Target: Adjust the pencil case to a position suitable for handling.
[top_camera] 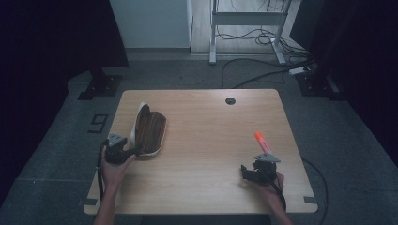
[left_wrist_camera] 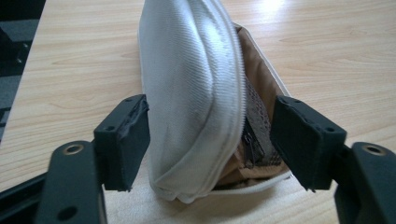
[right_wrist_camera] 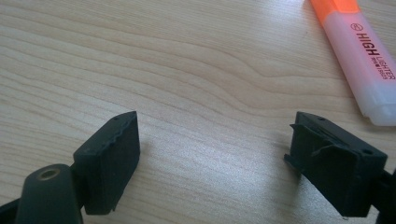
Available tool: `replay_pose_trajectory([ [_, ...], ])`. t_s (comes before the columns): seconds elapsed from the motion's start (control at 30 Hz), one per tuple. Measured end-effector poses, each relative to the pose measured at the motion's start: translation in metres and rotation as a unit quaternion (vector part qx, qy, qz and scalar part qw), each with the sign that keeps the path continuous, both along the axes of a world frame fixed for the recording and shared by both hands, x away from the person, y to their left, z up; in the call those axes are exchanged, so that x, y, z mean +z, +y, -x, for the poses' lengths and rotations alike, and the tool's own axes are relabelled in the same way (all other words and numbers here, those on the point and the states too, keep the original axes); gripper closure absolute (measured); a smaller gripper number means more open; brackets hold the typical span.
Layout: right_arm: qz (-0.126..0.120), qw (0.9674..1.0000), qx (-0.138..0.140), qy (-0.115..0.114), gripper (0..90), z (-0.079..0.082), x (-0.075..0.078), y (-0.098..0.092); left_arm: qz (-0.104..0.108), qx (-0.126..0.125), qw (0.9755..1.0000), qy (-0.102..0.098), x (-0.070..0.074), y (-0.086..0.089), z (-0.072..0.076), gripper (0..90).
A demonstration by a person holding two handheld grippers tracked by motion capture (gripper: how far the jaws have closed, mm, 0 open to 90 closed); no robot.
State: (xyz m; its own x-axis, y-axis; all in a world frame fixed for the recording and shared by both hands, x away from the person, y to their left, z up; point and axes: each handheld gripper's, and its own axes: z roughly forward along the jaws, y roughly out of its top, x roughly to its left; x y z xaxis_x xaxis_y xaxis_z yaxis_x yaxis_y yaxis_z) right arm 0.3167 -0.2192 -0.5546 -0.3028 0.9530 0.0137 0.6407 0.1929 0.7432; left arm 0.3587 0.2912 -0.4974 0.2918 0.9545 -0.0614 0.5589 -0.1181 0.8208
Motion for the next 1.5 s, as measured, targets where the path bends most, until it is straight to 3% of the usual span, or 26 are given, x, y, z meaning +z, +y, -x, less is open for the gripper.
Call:
replay_pose_trajectory([
  [0.27, 0.0, 1.0, 0.0, 0.0, 15.4, 0.0, 0.0, 0.0, 0.004, 0.014, 0.9999, 0.009, -0.006, 0.003, -0.009, 41.2],
  [0.4, 0.0, 1.0, 0.0, 0.0, 15.4, 0.0, 0.0, 0.0, 0.005, 0.014, 0.9998, 0.013, -0.007, 0.003, -0.012, 54.8],
  [0.77, 0.0, 1.0, -0.001, 0.0, 15.4, 0.0, 0.0, 0.0, -0.008, 0.036, 0.9992, 0.014, -0.007, 0.008, -0.014, 76.9],
  [1.17, -0.001, 1.0, -0.001, 0.0, 15.6, 0.0, 0.0, 0.0, 0.009, 0.037, 0.9993, 0.0, -0.001, 0.005, -0.009, 81.8],
  [1.5, 0.0, 1.0, -0.001, 0.0, 15.9, 0.0, 0.0, 0.0, 0.04, 0.03, 0.9988, -0.006, 0.004, 0.002, -0.004, 82.2],
])
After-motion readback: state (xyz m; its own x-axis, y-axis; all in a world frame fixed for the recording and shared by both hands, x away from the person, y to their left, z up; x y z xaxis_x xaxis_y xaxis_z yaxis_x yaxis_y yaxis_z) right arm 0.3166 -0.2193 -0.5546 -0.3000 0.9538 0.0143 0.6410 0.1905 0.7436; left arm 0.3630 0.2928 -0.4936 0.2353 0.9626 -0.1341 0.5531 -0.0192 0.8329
